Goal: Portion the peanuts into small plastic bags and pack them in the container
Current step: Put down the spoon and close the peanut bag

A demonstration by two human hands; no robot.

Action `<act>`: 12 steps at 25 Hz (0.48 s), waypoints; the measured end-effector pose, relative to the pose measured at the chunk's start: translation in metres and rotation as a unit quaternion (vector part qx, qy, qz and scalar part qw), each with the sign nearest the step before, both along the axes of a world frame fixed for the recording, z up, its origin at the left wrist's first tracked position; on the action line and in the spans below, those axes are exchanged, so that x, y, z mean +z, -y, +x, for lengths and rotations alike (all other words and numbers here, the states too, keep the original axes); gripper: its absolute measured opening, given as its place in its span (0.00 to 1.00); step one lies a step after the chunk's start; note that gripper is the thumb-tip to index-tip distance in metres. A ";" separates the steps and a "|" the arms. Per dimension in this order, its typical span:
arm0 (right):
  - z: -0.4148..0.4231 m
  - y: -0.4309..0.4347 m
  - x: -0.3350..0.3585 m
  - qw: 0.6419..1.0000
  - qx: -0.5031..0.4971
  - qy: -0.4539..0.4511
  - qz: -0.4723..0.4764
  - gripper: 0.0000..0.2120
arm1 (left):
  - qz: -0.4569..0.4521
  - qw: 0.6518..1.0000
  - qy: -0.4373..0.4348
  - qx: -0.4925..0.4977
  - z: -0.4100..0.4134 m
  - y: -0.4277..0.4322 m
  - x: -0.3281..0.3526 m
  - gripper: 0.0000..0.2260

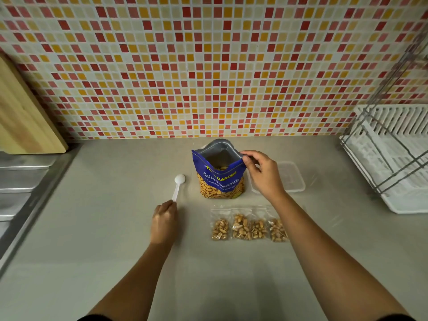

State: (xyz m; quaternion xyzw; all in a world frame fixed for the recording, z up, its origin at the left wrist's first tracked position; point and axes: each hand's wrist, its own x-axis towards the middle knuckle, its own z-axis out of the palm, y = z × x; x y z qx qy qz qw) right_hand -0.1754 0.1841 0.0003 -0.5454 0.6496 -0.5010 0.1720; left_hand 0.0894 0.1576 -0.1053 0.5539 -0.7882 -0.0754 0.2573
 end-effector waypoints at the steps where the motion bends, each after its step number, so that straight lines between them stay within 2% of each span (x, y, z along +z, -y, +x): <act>1: 0.000 0.000 0.000 1.000 0.001 0.002 0.002 0.12 | 0.025 1.000 0.015 0.000 -0.001 0.000 0.000 0.10; 5: 0.000 -0.001 0.000 1.000 0.001 0.007 0.003 0.12 | 0.098 0.994 0.055 0.004 -0.001 0.004 -0.006 0.06; 8: -0.001 -0.002 0.003 1.000 0.009 0.003 0.010 0.12 | 0.097 0.993 0.062 0.015 -0.004 0.007 0.000 0.05; 10: -0.004 -0.005 0.004 0.998 0.034 0.031 0.037 0.12 | 0.076 0.996 0.002 0.038 -0.012 0.014 0.025 0.08; 12: -0.009 -0.007 0.007 0.990 0.074 0.085 0.081 0.16 | 0.086 0.984 -0.135 0.074 -0.025 0.028 0.064 0.13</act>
